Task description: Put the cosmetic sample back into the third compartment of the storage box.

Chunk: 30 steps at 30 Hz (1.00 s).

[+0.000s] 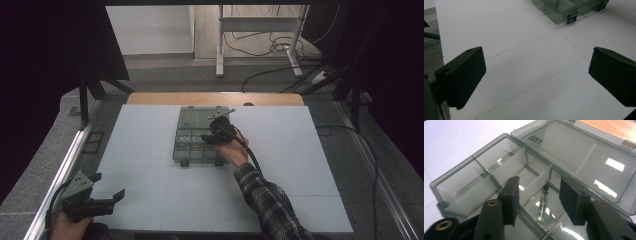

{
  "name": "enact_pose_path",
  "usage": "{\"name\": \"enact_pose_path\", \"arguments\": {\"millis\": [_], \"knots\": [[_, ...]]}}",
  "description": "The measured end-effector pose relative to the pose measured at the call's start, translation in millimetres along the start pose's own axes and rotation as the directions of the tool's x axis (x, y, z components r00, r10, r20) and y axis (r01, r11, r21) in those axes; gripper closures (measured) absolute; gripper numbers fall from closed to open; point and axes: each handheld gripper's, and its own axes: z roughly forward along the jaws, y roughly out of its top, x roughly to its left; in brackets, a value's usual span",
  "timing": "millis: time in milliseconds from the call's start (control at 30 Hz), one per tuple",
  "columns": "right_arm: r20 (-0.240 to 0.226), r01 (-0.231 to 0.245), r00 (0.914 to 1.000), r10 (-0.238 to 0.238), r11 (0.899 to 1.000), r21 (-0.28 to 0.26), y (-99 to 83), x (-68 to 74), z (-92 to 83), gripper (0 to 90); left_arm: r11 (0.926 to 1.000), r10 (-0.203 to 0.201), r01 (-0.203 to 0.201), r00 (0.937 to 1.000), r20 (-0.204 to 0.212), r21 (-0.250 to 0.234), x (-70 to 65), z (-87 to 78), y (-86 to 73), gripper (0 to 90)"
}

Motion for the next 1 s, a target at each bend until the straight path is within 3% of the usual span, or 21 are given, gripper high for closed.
{"name": "enact_pose_path", "arguments": {"millis": [400, 1000], "knots": [[-0.029, 0.035, 0.999, -0.034, 0.999, 0.012, -4.4, 8.8, -13.5, 35.6, 1.0, 0.0, 0.0, 1.0, -0.002, 0.001, -0.2, 0.1, 0.1, 1.4], [-0.06, 0.044, 0.9974, -0.04, 0.997, 0.061, -16.0, 14.0, -23.9, 19.4, 1.0, 0.003, -0.003, 1.0, -0.002, 0.0, -0.6, 0.1, 0.3, 1.4]]}}
